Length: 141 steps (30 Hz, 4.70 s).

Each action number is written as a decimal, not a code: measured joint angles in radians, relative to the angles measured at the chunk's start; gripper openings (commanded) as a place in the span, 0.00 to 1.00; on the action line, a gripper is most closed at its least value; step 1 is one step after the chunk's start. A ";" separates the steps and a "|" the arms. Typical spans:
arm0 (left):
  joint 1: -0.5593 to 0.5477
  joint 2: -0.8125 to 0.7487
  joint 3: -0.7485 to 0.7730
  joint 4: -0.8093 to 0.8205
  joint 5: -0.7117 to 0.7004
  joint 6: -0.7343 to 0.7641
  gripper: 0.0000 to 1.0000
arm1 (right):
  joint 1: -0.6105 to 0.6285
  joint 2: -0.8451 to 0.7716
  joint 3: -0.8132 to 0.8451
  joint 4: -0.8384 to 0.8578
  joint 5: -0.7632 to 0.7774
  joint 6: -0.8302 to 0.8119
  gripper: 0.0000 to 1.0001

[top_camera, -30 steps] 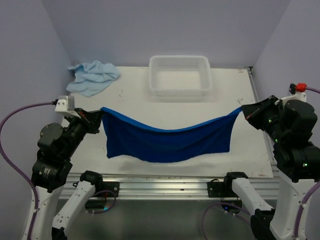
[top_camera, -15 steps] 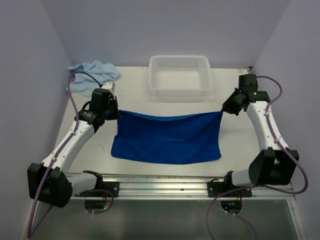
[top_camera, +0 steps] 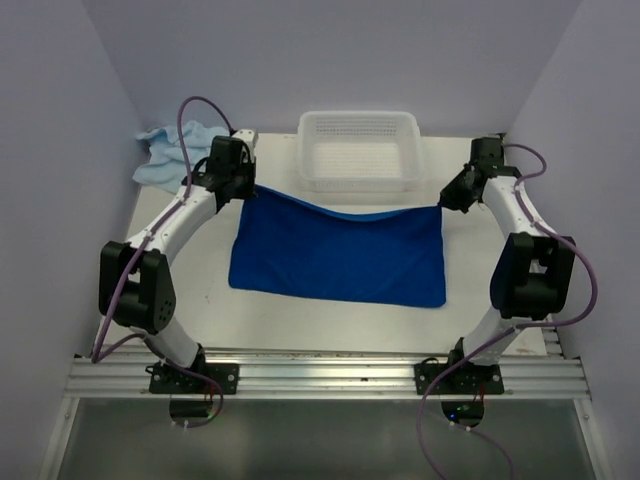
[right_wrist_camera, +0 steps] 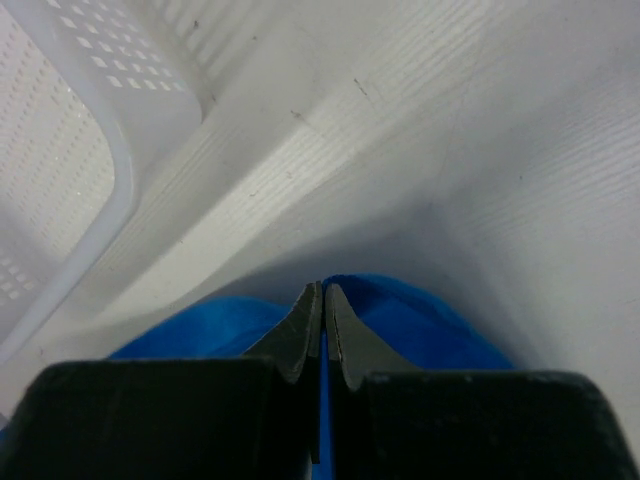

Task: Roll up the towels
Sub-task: Flatten the towel, then fold the towel

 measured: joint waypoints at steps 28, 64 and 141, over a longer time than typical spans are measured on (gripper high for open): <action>0.003 -0.296 -0.402 0.071 -0.061 0.254 0.00 | 0.000 -0.422 -0.462 -0.031 0.019 -0.058 0.00; -0.011 -0.383 -0.513 0.074 -0.023 0.237 0.01 | 0.000 -0.592 -0.719 -0.014 0.024 -0.094 0.03; 0.228 -0.129 -0.436 0.309 0.278 -0.310 0.44 | 0.045 -0.420 -0.655 0.146 -0.075 -0.100 0.19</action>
